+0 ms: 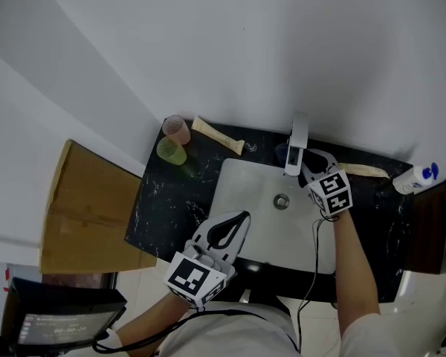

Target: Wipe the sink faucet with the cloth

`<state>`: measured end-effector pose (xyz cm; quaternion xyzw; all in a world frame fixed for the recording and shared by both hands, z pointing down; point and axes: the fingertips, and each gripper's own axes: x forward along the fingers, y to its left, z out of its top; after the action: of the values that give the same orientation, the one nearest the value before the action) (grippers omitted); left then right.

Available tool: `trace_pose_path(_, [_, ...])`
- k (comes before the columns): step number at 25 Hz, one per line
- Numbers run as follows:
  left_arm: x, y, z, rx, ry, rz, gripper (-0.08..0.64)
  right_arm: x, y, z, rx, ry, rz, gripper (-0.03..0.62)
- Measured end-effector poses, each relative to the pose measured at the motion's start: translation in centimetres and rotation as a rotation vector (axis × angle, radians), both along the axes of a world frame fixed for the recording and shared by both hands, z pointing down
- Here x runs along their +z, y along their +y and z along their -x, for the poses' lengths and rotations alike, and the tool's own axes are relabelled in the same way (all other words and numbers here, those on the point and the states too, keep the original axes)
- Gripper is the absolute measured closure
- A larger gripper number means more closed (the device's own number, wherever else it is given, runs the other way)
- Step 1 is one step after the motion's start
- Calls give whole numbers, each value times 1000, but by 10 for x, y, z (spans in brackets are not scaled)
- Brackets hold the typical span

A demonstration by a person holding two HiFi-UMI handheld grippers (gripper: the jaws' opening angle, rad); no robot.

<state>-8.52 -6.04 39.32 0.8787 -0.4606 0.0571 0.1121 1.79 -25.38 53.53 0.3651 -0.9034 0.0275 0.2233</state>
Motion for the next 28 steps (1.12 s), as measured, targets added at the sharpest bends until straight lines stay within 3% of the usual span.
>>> trace_pose_path(2, [1, 0, 1, -1, 2, -6, 562, 0, 1, 2, -4, -15, 9, 506])
trace_pose_path(7, [-4, -1, 0, -9, 2, 0, 562, -2, 55, 26, -127, -49, 28, 506])
trace_pose_path(12, [-6, -3, -3, -1, -2, -3, 561, -1, 92, 21, -184, -68, 46, 506])
trace_pose_path(15, [-4, -3, -1, 5, -6, -10, 563, -2, 72, 17, -147, -57, 20, 506])
trace_pose_path(21, [-2, 0, 9, -28, -14, -1, 563, -3, -10, -15, 57, -1, -32, 506])
trace_pose_path(24, [-1, 1, 12, -35, -14, -1, 563, -5, -11, -15, 37, 18, -38, 506])
trace_pose_path(28, [0, 0, 8, -22, -9, -2, 563, -7, 28, 1, -74, -49, -9, 506])
